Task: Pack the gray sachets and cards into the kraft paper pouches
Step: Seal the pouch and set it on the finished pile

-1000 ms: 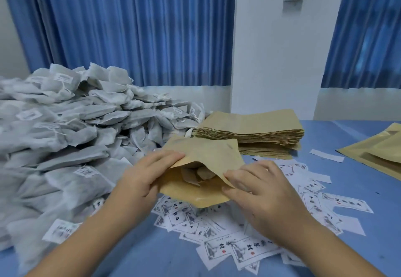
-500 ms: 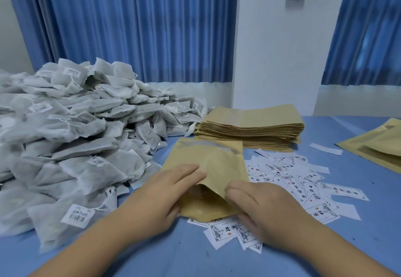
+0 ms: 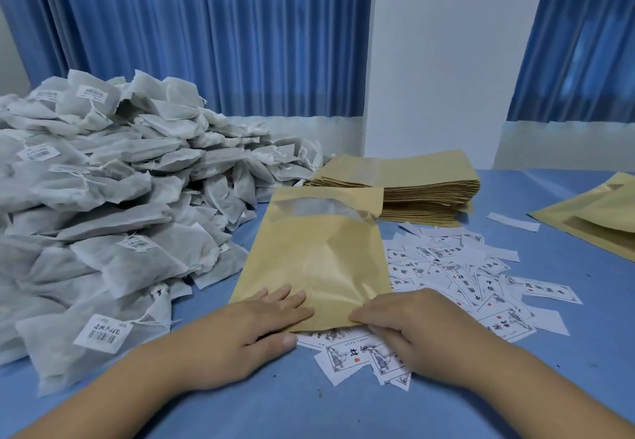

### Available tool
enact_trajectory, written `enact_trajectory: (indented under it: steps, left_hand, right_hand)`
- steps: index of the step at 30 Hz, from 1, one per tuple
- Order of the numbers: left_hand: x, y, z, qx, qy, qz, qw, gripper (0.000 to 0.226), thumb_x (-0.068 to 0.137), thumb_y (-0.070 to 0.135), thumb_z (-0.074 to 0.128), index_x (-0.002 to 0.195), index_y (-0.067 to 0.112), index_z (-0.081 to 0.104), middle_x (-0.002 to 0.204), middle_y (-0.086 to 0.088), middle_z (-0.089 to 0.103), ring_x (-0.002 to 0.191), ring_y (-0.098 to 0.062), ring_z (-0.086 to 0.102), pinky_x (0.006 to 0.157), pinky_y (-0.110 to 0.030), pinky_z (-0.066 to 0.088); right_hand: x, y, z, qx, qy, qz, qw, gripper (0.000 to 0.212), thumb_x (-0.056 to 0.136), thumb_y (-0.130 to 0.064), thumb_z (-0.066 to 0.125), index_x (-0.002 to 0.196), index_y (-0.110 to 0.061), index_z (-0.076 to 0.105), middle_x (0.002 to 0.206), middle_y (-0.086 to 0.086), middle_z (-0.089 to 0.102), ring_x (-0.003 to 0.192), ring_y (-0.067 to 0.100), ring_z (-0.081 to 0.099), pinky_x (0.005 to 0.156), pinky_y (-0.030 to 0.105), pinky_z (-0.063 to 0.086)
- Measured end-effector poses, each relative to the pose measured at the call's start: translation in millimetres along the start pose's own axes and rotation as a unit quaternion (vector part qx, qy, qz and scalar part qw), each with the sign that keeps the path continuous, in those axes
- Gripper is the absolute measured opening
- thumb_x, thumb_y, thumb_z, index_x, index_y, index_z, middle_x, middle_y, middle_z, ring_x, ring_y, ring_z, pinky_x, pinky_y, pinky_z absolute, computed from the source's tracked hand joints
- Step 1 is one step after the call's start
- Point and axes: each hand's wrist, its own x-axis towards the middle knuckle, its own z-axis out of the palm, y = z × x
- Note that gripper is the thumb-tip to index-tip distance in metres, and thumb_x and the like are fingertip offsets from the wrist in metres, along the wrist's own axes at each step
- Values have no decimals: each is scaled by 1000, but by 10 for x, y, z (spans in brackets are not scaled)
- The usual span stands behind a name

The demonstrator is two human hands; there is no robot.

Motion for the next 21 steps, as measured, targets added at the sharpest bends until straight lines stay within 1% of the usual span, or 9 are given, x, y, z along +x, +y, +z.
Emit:
enact_trajectory:
  steps: [3, 5, 7, 9, 13, 15, 17, 19, 21]
  left_hand:
    - [-4, -17, -2, -47, 24, -4, 999, 43, 99, 46, 37, 141, 49, 29, 149, 34, 18, 138, 19, 2, 115, -10, 0]
    - [-53, -63, -15, -69, 80, -22, 994, 38, 98, 38, 48, 135, 46, 45, 141, 35, 37, 134, 19, 22, 115, -13, 17]
    - [-115, -109, -43, -53, 143, -37, 988, 32, 95, 36, 58, 126, 44, 59, 126, 39, 53, 122, 16, 44, 106, -16, 35]
    - [-154, -123, -67, -23, 207, -34, 977, 26, 88, 33, 66, 113, 38, 69, 113, 34, 63, 104, 13, 57, 92, -15, 44]
    - [-153, -109, -119, 44, 298, -15, 953, 13, 78, 17, 71, 91, 19, 73, 86, 17, 66, 81, 5, 56, 75, -13, 43]
    - [-160, -91, -150, 48, 333, -29, 941, 8, 75, 18, 69, 82, 18, 72, 78, 15, 62, 74, 1, 54, 69, -16, 43]
    - [-172, -76, -151, 54, 350, -40, 934, 5, 73, 17, 69, 76, 17, 73, 74, 13, 61, 70, -1, 54, 64, -20, 44]
    - [-181, -67, -133, 63, 360, -46, 929, 5, 71, 15, 69, 72, 14, 74, 69, 11, 62, 67, -4, 53, 60, -23, 44]
    - [-183, -56, -133, 52, 369, -49, 927, 5, 69, 10, 69, 70, 11, 74, 66, 10, 60, 64, -3, 51, 58, -15, 42]
  right_hand:
    - [38, -3, 13, 35, 19, 47, 998, 24, 99, -30, 45, 110, -31, 67, 99, -11, 67, 92, 9, 58, 82, 30, 46]
    - [51, -4, 16, 54, 38, 77, 995, 19, 99, -29, 47, 97, -27, 66, 81, -10, 62, 78, 8, 54, 75, 28, 46]
    - [55, -3, 25, 75, 48, 100, 991, 17, 98, -25, 50, 89, -29, 64, 68, -14, 53, 68, 4, 48, 65, 21, 41]
    - [55, 2, 27, 89, 57, 123, 987, 18, 97, -21, 52, 85, -30, 63, 62, -15, 47, 63, 1, 44, 61, 19, 36]
    - [41, 27, 5, 135, 102, 168, 971, 22, 95, -19, 54, 79, -31, 63, 61, -16, 52, 62, 2, 46, 56, 17, 34]
    - [23, 42, -29, 135, 125, 159, 970, 20, 94, -19, 57, 82, -32, 65, 63, -24, 54, 66, -1, 49, 58, 12, 35]
    - [-1, 50, -83, 104, 142, 125, 976, 15, 93, -18, 60, 86, -28, 68, 69, -20, 59, 71, 1, 53, 61, 11, 37]
    - [-25, 59, -155, 49, 154, 73, 984, 11, 88, -14, 66, 89, -24, 71, 76, -16, 64, 72, 3, 57, 65, 22, 48]
    - [-40, 54, -205, -13, 162, 16, 987, 16, 76, -9, 72, 87, -20, 72, 81, -10, 66, 75, 12, 62, 60, 29, 54]
